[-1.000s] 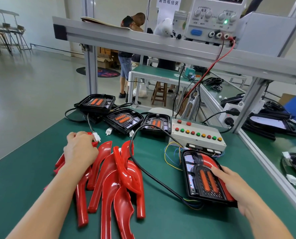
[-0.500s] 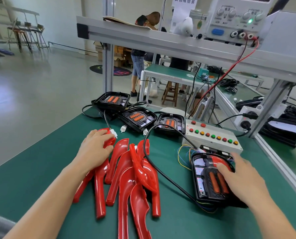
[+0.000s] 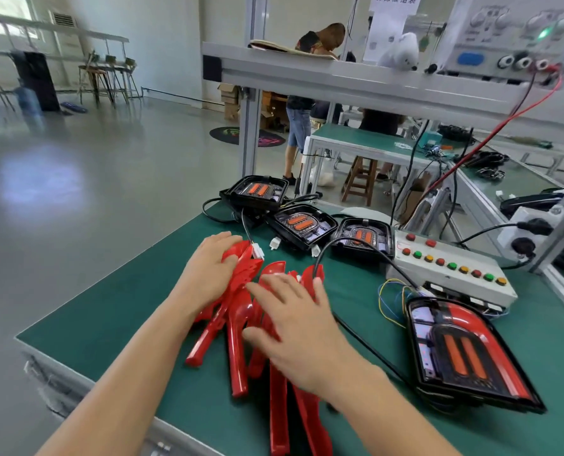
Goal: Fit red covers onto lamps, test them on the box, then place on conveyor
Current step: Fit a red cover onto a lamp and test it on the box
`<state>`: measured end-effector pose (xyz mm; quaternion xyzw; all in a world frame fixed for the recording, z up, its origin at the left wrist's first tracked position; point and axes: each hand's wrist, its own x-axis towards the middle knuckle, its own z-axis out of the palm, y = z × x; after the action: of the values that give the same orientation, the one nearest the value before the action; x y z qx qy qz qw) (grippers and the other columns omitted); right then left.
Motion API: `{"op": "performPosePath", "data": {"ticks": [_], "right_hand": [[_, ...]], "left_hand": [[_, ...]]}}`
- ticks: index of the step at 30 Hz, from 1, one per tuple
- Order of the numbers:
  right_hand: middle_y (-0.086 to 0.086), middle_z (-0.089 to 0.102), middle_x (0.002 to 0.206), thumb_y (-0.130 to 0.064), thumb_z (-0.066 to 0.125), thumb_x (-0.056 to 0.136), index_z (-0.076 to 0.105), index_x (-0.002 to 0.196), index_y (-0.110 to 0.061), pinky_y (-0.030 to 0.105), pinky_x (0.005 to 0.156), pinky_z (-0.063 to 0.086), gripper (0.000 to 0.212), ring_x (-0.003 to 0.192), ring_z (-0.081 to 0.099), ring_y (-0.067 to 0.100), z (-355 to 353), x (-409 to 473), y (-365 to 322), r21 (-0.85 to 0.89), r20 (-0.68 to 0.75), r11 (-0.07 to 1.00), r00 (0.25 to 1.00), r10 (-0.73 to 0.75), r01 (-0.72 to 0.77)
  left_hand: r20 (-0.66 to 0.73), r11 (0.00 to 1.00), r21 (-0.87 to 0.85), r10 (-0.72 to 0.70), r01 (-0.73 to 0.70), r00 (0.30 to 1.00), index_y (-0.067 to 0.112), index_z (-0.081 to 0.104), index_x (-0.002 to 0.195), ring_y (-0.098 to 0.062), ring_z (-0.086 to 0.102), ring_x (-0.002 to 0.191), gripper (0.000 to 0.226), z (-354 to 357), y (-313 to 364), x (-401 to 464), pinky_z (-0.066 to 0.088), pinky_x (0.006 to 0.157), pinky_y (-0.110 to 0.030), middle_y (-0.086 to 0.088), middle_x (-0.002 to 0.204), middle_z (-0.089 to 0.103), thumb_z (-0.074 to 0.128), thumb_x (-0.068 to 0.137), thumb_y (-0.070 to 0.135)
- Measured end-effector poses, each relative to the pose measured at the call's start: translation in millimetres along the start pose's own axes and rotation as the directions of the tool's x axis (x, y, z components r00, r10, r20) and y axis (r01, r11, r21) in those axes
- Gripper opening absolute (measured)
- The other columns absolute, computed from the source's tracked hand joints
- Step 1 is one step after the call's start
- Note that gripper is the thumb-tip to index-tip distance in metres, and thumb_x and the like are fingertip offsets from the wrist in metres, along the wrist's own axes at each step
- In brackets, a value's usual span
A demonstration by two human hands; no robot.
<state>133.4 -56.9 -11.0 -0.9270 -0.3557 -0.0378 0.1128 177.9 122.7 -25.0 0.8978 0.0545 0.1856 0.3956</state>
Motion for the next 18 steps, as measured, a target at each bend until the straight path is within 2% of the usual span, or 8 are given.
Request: {"op": "performPosePath", "data": {"ticks": [2,4,5,7,9,12,18], "right_hand": [[-0.005,0.016,0.16,-0.054,0.042,0.096,0.021,0.151,-0.035,0.051,0.115,-0.015,0.062,0.148,0.004,0.014,11.1,3.4,-11.4,-0.006,0.028,0.997,0.997,-0.073,0.073],[-0.002,0.012,0.162,-0.056,0.04,0.096,0.019,0.152,-0.035,0.053,0.113,-0.017,0.064,0.149,0.001,0.016,20.5,5.0,-20.1,-0.01,0.064,0.992,0.99,-0.122,0.123],[-0.001,0.01,0.162,-0.057,0.039,0.096,0.017,0.152,-0.035,0.053,0.113,-0.018,0.065,0.149,-0.001,0.017,24.4,5.2,-23.0,-0.013,0.083,0.99,0.987,-0.136,0.137],[0.001,0.007,0.163,-0.061,0.038,0.095,0.013,0.153,-0.036,0.054,0.111,-0.021,0.068,0.149,-0.004,0.019,30.7,4.4,-25.8,-0.019,0.121,0.989,0.982,-0.144,0.147],[0.001,0.005,0.163,-0.064,0.036,0.093,0.012,0.153,-0.036,0.054,0.111,-0.023,0.07,0.149,-0.006,0.019,35.5,2.4,-24.2,-0.036,0.15,0.989,0.979,-0.134,0.141],[-0.001,0.002,0.163,-0.064,0.036,0.093,0.014,0.153,-0.035,0.053,0.11,-0.024,0.07,0.149,-0.008,0.019,40.1,0.0,-20.9,-0.065,0.162,0.991,0.981,-0.108,0.119],[-0.004,0.002,0.163,-0.058,0.034,0.096,0.014,0.155,-0.028,0.053,0.114,-0.017,0.069,0.15,-0.005,0.02,45.2,5.0,-12.7,-0.108,0.102,0.994,0.995,0.02,-0.009]], "left_hand": [[0.0,0.998,0.03,-0.05,0.05,0.999,0.015,0.05,0.136,-0.019,0.029,0.139,0.039,-4.3,-9.6,-5.1,0.017,0.115,-0.029,-0.006,0.147,0.04,0.048,0.097,0.014],[0.041,0.983,0.139,-0.13,0.123,0.991,0.021,0.043,0.141,-0.02,0.022,0.143,0.044,-5.6,-20.5,-12.1,0.014,0.117,-0.042,-0.004,0.152,0.034,0.046,0.099,0.03],[0.07,0.972,0.177,-0.166,0.152,0.984,0.025,0.039,0.144,-0.02,0.02,0.144,0.047,-5.3,-24.7,-16.0,0.013,0.117,-0.045,-0.002,0.153,0.032,0.044,0.099,0.037],[0.134,0.974,0.142,-0.197,0.178,0.971,0.031,0.031,0.147,-0.018,0.023,0.143,0.051,-2.7,-30.1,-21.8,0.01,0.118,-0.045,0.001,0.152,0.033,0.04,0.099,0.042],[0.158,0.979,0.075,-0.198,0.188,0.968,0.033,0.025,0.149,-0.016,0.025,0.141,0.051,0.9,-31.4,-25.0,0.005,0.118,-0.041,0.002,0.152,0.034,0.037,0.1,0.041],[0.162,0.984,0.014,-0.18,0.18,0.97,0.034,0.021,0.15,-0.014,0.026,0.141,0.051,4.5,-31.6,-24.9,0.009,0.118,-0.04,0.006,0.155,0.028,0.038,0.101,0.035],[0.203,0.989,-0.042,-0.129,0.14,0.971,0.03,0.018,0.151,-0.012,0.021,0.143,0.06,15.9,-28.9,-16.2,0.014,0.118,-0.04,0.002,0.157,0.023,0.047,0.098,0.021]]}}
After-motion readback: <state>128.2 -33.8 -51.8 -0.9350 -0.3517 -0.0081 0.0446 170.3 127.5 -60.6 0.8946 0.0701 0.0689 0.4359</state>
